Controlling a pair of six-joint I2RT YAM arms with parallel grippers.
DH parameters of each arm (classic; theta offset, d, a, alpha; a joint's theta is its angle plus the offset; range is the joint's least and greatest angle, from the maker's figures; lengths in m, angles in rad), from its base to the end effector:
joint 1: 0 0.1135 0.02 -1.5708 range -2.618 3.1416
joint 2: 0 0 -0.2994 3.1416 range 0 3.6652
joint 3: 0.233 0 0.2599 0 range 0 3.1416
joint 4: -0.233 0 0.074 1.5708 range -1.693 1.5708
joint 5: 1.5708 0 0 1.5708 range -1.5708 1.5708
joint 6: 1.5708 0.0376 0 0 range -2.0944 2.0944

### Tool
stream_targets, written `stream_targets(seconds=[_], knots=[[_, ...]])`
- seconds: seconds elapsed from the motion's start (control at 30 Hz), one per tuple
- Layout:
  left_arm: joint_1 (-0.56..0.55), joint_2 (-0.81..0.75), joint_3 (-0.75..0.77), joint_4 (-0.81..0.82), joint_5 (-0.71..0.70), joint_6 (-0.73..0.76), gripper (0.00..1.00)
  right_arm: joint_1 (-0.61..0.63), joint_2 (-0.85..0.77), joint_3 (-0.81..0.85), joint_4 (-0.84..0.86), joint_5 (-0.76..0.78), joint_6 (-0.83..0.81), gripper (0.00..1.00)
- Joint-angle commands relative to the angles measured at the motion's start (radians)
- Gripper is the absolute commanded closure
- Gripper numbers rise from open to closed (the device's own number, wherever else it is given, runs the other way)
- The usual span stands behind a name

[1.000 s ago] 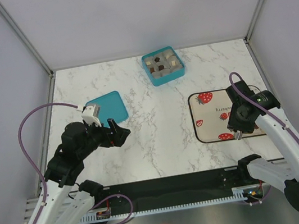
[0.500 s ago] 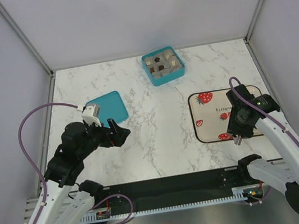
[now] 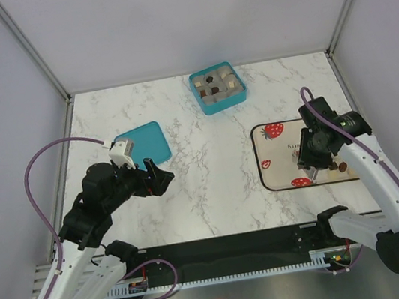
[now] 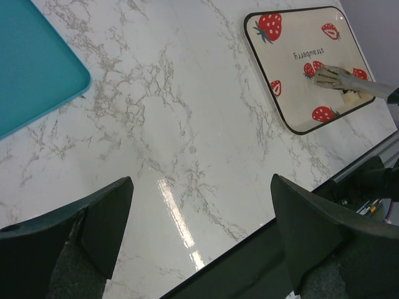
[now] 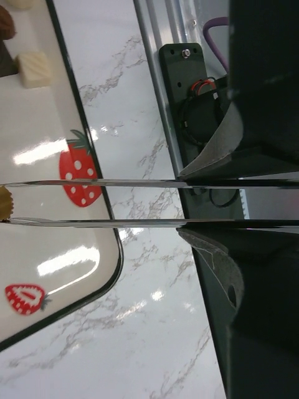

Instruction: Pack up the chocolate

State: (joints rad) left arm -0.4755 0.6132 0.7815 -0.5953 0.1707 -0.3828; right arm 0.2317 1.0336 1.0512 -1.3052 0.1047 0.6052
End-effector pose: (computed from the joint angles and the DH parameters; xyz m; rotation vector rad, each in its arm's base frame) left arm 0.0997 -0.0585 0.3413 0.2090 2.0543 -0.7126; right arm 0.1466 0.0305 0.3282 0.5483 2.7873 0.0285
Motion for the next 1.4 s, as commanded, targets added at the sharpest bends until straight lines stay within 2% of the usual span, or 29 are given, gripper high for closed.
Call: stream_targets(seconds=[0.0, 0.17, 0.33, 0.5, 0.67, 0.8, 0.9, 1.37], knots=[[0.0, 0.0, -0.002, 0.035, 0.009, 0.035, 0.01, -0.002, 0.046, 0.16, 0.04, -0.01, -0.054, 0.67], [0.0, -0.003, -0.001, 0.035, -0.005, 0.035, 0.01, -0.003, 0.252, 0.377, 0.105, -0.032, -0.119, 0.68], [0.0, -0.001, -0.004, 0.035, -0.014, 0.035, 0.01, 0.017, 0.529, 0.689, 0.168, -0.04, -0.15, 0.68], [0.0, 0.005, -0.004, 0.034, -0.023, 0.035, 0.01, 0.064, 0.82, 0.997, 0.165, -0.028, -0.173, 0.68], [0.0, 0.013, -0.004, 0.032, -0.033, 0.035, 0.01, 0.101, 1.017, 1.257, 0.152, -0.014, -0.202, 0.68], [0.0, 0.02, -0.004, 0.032, -0.031, 0.035, 0.01, 0.132, 1.1, 1.285, 0.193, -0.002, -0.24, 0.68], [0.0, 0.023, -0.005, 0.031, -0.03, 0.033, 0.01, 0.164, 1.105, 1.239, 0.251, 0.021, -0.268, 0.68], [0.0, 0.026, -0.005, 0.031, -0.03, 0.033, 0.01, 0.187, 1.099, 1.15, 0.27, 0.078, -0.308, 0.64]])
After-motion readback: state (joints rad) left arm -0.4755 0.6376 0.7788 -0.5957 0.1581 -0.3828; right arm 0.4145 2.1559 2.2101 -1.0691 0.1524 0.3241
